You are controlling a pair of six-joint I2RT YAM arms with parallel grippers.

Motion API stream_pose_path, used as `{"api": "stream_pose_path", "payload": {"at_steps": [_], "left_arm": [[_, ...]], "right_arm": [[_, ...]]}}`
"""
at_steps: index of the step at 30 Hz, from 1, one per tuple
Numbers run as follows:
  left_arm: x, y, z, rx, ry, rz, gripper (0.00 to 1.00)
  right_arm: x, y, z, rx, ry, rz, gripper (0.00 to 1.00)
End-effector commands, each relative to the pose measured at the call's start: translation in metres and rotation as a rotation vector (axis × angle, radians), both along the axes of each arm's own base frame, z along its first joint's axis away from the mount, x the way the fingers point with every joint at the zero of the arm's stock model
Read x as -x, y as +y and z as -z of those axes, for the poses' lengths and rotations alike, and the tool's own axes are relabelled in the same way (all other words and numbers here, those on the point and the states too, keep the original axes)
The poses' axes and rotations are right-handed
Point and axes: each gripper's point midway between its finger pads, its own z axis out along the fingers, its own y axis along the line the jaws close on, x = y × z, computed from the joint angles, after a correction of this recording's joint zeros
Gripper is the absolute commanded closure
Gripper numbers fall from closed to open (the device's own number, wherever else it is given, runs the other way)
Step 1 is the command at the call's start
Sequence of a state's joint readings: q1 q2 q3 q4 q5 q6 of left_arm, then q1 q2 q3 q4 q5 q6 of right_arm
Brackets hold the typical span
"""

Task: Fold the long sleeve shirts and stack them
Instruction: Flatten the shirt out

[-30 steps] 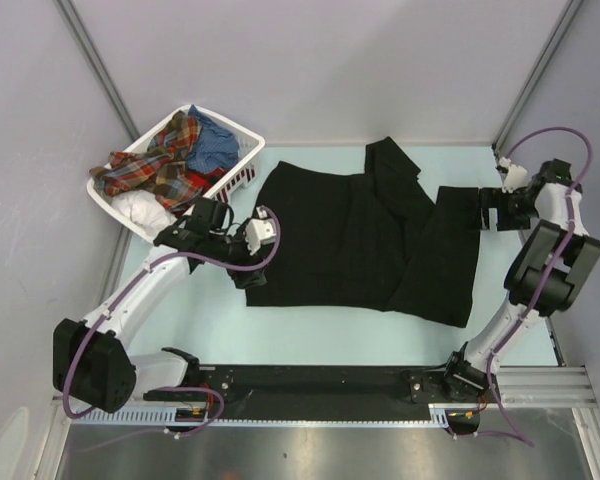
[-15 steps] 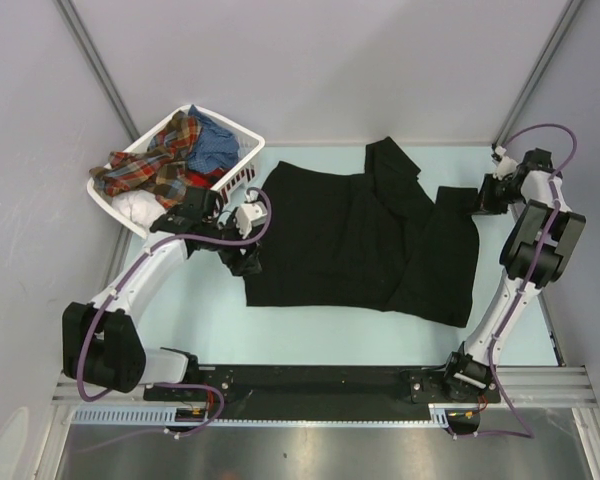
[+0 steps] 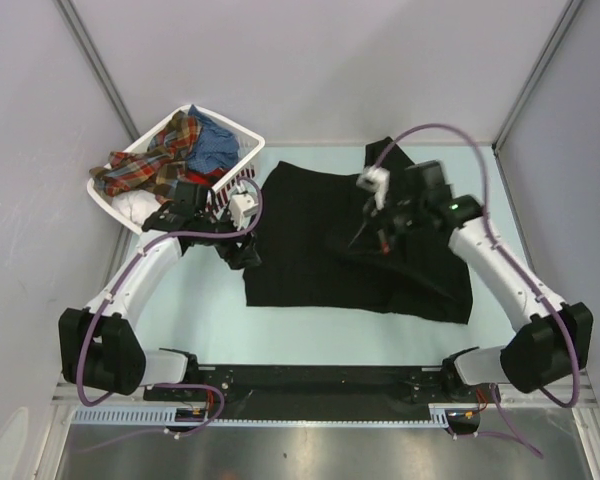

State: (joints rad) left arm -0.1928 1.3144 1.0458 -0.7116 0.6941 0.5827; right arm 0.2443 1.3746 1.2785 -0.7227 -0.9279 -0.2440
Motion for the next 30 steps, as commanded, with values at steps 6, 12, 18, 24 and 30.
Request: {"api": "stream_pose_path", "payload": {"at_steps": [6,12,18,24,30], "left_arm": [[-0.013,0.003,-0.01,0.026,-0.015,-0.038,0.21],[-0.041,0.011,0.013,-0.065,0.009,-0.06,0.21],[-0.068,0.019,0.058,-0.178,0.094,-0.111,0.22],[-0.076,0.029,0.096,-0.279,0.165,-0.155,0.21],[-0.082,0.031,0.116,-0.309,0.218,-0.191,0.19]], "right_arm": [[0.015,0.04,0.033,0.135,0.026,-0.154,0.2],[-0.116,-0.082,0.039,0.122,0.037,0.25,0.28],[-0.21,-0.216,0.095,0.359,0.015,0.613,0.36],[-0.257,-0.253,0.137,0.451,0.008,0.691,0.35],[-0.28,-0.233,0.162,0.454,-0.006,0.65,0.33]]}}
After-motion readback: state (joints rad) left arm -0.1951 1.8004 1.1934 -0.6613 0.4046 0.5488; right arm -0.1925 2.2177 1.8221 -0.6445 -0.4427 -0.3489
